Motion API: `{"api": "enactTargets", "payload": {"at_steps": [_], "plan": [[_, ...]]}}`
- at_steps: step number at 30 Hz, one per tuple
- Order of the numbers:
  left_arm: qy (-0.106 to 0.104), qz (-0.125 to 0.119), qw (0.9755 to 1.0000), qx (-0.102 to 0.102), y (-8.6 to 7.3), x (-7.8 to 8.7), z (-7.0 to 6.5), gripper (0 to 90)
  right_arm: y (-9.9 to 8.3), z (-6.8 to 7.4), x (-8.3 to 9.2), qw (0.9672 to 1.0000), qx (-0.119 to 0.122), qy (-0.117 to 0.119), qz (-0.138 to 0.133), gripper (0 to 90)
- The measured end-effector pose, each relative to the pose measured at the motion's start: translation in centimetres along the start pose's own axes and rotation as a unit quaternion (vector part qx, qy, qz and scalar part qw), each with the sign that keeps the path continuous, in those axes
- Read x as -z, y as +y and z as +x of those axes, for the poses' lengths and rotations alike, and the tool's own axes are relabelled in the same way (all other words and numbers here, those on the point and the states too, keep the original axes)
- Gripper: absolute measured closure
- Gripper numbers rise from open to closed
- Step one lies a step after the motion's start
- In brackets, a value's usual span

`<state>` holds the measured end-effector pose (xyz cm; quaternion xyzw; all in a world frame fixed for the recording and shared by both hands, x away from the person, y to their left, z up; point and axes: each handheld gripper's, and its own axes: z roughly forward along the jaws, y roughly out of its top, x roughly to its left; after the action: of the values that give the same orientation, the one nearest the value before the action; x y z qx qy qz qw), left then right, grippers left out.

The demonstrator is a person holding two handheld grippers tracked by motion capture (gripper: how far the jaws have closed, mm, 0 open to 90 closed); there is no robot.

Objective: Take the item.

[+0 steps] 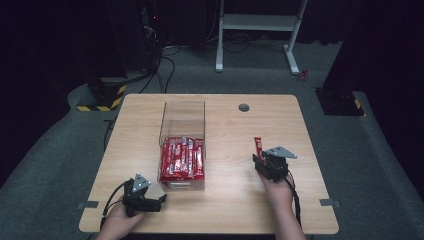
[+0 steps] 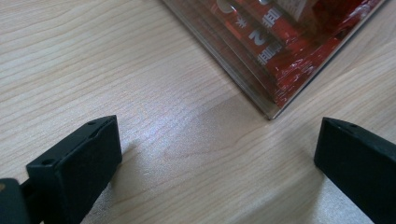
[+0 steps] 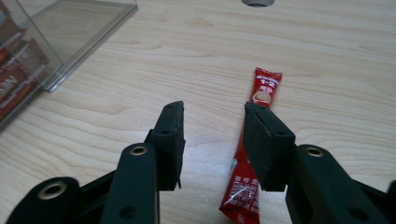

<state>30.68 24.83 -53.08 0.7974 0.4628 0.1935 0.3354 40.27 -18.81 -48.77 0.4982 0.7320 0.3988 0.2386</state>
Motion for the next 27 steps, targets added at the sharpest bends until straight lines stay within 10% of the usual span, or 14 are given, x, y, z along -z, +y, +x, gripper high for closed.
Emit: {"api": "enactTargets", "payload": {"at_steps": [17, 27], "plan": [[-0.003, 0.002, 1.0, -0.002, 0.0, 0.1, 0.0, 1.1, -1.2, 5.1, 1.8, 0.9991, 0.02, 0.036, 0.007, 40.6], [-0.006, 0.001, 1.0, -0.001, -0.1, 0.1, 0.0, 1.0, -4.2, 9.5, 0.4, 0.9933, 0.059, 0.066, 0.074, 28.5]]}}
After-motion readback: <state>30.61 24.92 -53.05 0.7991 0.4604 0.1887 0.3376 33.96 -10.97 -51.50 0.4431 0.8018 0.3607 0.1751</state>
